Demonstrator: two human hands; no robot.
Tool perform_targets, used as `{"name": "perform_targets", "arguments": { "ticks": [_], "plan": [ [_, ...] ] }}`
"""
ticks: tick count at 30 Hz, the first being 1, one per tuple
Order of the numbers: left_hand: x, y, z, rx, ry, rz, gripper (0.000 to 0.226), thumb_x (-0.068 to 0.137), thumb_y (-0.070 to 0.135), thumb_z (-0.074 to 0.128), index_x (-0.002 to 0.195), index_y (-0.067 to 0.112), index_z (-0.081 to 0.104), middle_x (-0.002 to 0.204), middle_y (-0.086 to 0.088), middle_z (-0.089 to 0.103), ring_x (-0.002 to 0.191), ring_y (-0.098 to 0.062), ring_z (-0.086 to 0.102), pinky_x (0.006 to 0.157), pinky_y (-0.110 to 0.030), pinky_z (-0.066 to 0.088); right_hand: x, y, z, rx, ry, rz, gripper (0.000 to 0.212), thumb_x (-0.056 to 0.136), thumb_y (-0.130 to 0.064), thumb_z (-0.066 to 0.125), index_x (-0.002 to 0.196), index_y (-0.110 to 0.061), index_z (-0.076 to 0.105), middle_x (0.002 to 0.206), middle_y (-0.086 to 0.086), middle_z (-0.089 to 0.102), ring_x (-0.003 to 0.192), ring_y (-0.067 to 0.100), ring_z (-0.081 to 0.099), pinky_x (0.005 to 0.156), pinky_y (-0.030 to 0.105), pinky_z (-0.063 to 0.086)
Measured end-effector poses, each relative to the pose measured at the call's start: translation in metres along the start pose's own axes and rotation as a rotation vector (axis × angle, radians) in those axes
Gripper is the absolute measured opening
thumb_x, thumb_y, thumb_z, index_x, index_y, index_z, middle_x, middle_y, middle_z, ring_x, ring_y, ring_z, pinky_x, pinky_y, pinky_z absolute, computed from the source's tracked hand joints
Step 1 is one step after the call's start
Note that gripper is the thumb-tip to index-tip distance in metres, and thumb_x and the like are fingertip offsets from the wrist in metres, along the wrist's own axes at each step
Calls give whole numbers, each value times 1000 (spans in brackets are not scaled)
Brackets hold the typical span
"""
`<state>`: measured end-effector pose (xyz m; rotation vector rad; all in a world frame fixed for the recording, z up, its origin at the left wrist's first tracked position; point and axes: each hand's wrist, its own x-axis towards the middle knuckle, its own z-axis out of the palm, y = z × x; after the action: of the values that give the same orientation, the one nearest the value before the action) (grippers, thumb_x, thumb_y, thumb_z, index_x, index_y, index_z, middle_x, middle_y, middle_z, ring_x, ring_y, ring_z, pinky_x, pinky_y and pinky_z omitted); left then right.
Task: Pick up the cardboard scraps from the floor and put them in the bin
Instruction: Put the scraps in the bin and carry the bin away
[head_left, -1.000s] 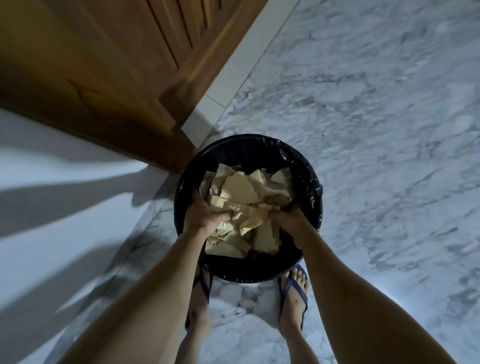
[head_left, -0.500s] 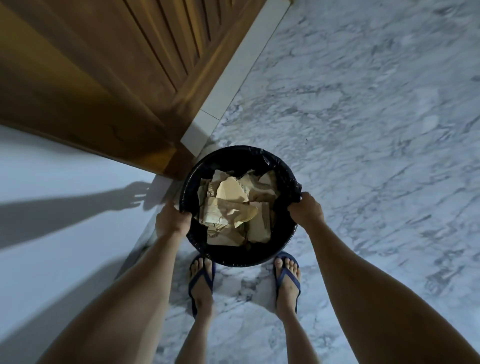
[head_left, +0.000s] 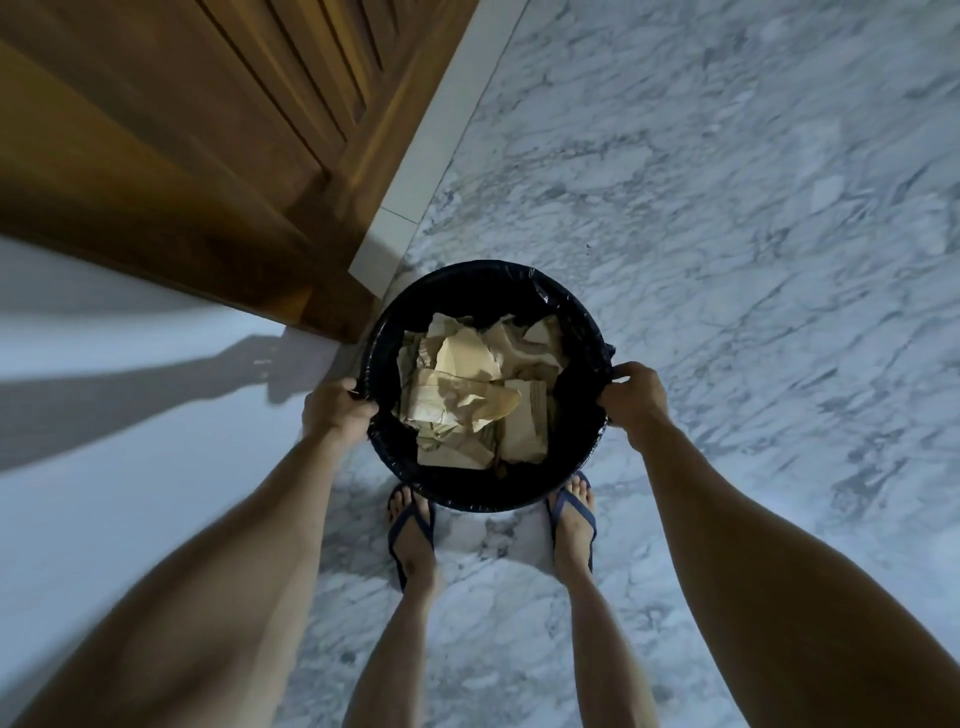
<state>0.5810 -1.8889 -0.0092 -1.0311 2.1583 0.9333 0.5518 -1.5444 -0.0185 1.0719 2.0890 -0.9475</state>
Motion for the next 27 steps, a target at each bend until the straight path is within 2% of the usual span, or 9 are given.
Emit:
{"name": "perform_targets", "arguments": {
  "ticks": [5,10,12,14,17,22,27],
  "plan": [
    [-63,63,-26,-59,-107,34,57,83,6,77,137,3,55,119,-19,67,90,-35,73,83,-50,61,-52,-5,-88,133,19,15,17,79,-8,61,88,-22,65,83,14,73,68,29,72,75,46,63],
    [-144,142,-35,-6,-217,154,29,87,2,71,115,1,64,111,-26,69,83,-33,69,71,-39,62,-114,4,-202,294,31,31,23,78,2,60,95,-13,66,84,18,69,68,29,66,68,40,61],
    [-180,178,-28,9,-242,188,27,90,0,68,117,0,62,106,-22,66,76,-29,65,65,-34,60,-131,17,-246,365,44,38,22,78,2,61,91,-15,65,84,18,69,69,28,67,69,40,62],
    [-213,217,-16,14,-268,217,31,91,-2,67,121,0,61,105,-23,64,74,-28,63,65,-35,59,-145,34,-290,426,73,58,22,79,4,61,83,-17,63,83,17,68,70,28,67,71,43,62],
    [-261,276,11,64,-318,283,29,90,-4,67,119,-2,63,107,-24,66,87,-34,64,79,-43,55,-157,59,-354,494,116,68,25,80,7,59,78,-18,60,83,17,65,70,28,64,74,46,61],
    [-338,367,74,153,-345,384,24,85,-6,71,106,4,67,103,-18,70,87,-34,69,78,-45,59,-166,104,-465,578,200,94,23,80,7,56,96,-8,65,83,17,65,68,27,62,75,46,61],
    [-403,449,145,262,-415,527,25,84,-2,72,108,1,70,98,-17,72,76,-30,71,71,-41,62,-169,148,-569,633,299,104,21,83,4,56,101,9,66,79,17,60,63,23,58,63,37,59]
  ]
}}
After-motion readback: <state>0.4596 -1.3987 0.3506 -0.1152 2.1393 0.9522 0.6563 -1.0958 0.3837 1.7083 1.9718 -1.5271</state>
